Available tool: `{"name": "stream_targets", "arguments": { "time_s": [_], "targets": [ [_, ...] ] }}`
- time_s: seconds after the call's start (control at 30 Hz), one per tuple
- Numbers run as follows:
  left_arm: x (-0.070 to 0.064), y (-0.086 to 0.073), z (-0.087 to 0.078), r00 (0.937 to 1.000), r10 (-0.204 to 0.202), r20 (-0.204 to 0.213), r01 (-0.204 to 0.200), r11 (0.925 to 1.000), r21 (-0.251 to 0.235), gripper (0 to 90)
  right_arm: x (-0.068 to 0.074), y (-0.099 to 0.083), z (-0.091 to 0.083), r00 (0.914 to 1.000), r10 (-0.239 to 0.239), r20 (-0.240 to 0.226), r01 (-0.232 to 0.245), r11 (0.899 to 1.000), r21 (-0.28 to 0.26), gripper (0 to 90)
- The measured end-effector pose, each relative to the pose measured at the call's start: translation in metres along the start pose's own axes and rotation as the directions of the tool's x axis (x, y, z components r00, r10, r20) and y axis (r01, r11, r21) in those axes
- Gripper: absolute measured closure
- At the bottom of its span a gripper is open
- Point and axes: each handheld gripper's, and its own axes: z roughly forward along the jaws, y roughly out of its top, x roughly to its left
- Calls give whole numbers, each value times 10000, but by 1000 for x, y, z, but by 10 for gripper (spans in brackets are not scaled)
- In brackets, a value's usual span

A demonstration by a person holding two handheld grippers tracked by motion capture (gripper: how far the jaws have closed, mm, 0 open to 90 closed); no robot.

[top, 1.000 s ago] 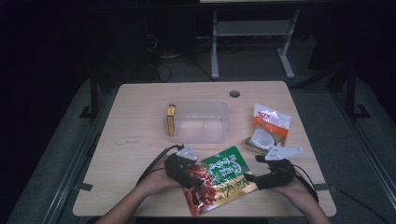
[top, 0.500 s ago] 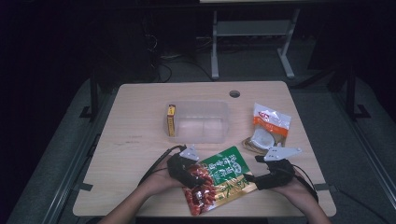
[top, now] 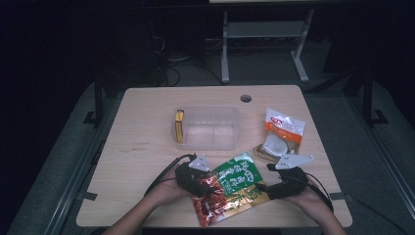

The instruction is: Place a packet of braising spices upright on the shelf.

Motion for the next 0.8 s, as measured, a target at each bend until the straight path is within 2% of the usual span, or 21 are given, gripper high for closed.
{"name": "stream_targets", "arguments": {
  "time_s": [0.03,0.07,0.1,0.2,0.3,0.33,0.4,0.5,0.57,0.7,0.8],
  "targets": [
    [0,0,-1,9998,192,9,-192,9998,57,428,0,0,0,10000,10,1,-10,10000,20,172],
    [-2,0,0,10000,91,20,-91,10000,-39,485,0,0,0,10000,-6,1,6,10000,26,171],
    [-2,0,-1,9997,222,70,-222,9998,2,535,0,0,0,10000,-39,9,39,10000,40,172],
    [-2,0,-1,9996,223,178,-222,9997,-39,699,-1,0,1,10000,-20,-51,20,10000,43,171],
    [0,0,-1,9995,169,266,-168,9998,-53,796,-1,0,2,9996,237,-160,-236,9997,89,151],
    [0,1,-1,9995,122,299,-120,9999,-47,808,-2,0,2,9990,413,-165,-411,9991,111,143],
    [1,0,-2,9991,68,410,-61,9998,-189,851,-4,1,3,9963,626,-585,-615,9979,205,133],
    [3,-1,-2,9986,-50,525,64,9997,-254,884,-4,5,1,9966,683,-450,-668,9972,344,137],
    [3,-1,-3,9984,-75,561,95,9993,-361,891,-5,6,1,9944,837,-646,-809,9957,444,137],
    [1,1,-10,9985,147,525,-115,9980,-622,895,-5,8,4,9895,1075,-970,-1011,9925,686,140],
    [0,2,-14,9984,246,517,-203,9965,-816,896,-5,13,8,9875,1154,-1074,-1090,9920,645,147]
  ]
}}
